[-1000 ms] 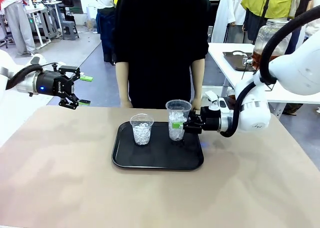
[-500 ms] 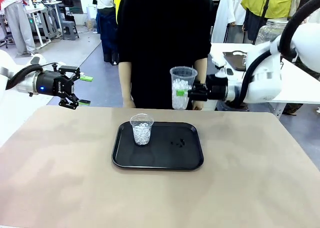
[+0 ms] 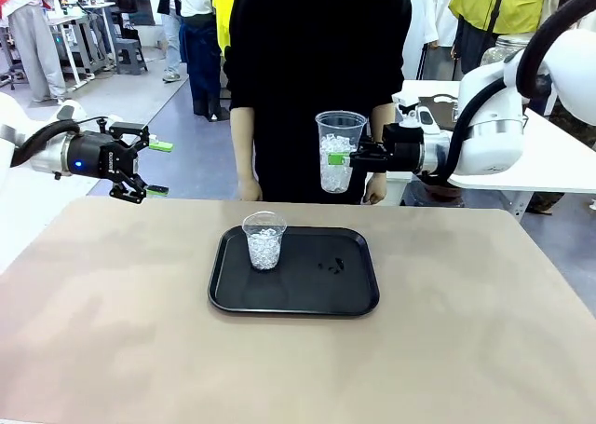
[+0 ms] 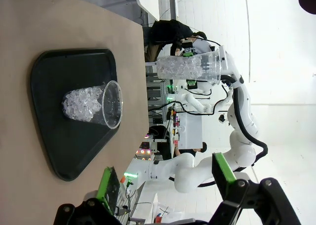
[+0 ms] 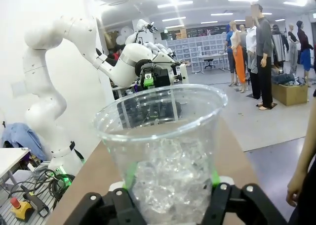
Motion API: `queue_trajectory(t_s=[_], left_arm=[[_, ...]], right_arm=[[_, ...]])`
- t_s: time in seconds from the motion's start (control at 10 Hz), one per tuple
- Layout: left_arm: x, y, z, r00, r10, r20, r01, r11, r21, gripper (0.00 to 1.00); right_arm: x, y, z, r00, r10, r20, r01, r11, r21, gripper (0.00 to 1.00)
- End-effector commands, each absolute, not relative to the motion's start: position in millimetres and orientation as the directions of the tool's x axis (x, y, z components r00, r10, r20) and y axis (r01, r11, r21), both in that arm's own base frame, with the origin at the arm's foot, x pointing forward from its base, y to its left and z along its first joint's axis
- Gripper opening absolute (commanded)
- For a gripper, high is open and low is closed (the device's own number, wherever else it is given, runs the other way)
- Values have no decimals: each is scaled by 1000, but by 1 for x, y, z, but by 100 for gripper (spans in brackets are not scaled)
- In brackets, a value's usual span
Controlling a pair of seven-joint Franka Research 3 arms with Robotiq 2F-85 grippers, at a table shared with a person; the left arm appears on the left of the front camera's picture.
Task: Pour the drink into the iced cup.
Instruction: Open the gripper to release the iced cup you were holding.
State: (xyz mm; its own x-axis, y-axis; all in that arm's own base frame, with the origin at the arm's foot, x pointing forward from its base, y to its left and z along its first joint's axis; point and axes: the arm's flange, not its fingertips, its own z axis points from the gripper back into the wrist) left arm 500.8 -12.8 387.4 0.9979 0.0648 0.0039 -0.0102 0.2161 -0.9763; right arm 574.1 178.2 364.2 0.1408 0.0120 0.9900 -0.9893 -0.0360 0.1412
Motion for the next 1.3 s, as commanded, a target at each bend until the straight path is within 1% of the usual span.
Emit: queue_trajectory(t_s=[0.0,1.2], left_arm=[[499,-13,389,998,70,7,-8,219,-976,100],[499,-13,389,998,70,7,-8,219,-976,100]], right_arm=[[570,179,367,117,2,993,-993,-30,117,64],[570,179,367,117,2,993,-993,-30,117,64]])
